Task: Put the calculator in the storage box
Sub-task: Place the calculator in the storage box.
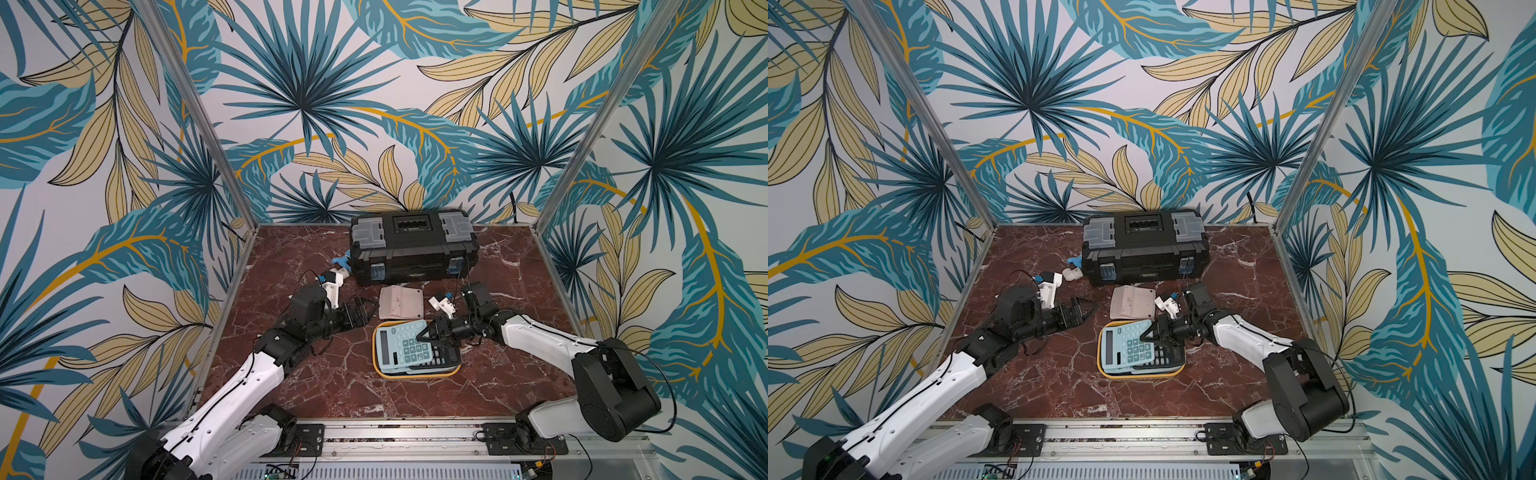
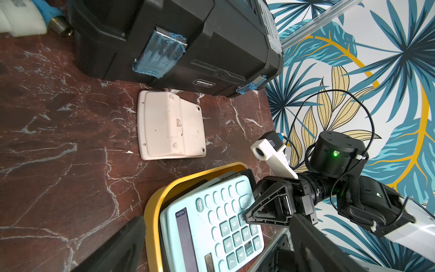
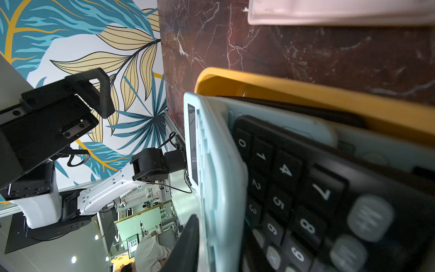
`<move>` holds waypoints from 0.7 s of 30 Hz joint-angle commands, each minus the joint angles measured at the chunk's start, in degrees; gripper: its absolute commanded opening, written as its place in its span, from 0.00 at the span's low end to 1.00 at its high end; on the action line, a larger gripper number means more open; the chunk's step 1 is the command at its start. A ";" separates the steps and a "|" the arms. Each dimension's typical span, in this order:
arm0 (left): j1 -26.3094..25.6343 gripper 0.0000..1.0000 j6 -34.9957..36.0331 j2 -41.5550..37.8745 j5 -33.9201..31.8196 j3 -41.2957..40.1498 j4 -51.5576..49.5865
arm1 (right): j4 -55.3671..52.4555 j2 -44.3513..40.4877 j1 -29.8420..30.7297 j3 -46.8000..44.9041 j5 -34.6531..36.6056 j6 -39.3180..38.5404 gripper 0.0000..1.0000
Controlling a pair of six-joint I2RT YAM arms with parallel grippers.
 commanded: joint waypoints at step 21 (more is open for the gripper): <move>-0.06 1.00 0.99 -1.13 -0.35 1.79 -0.89 | -14.51 -2.42 0.03 5.16 6.94 -6.80 0.39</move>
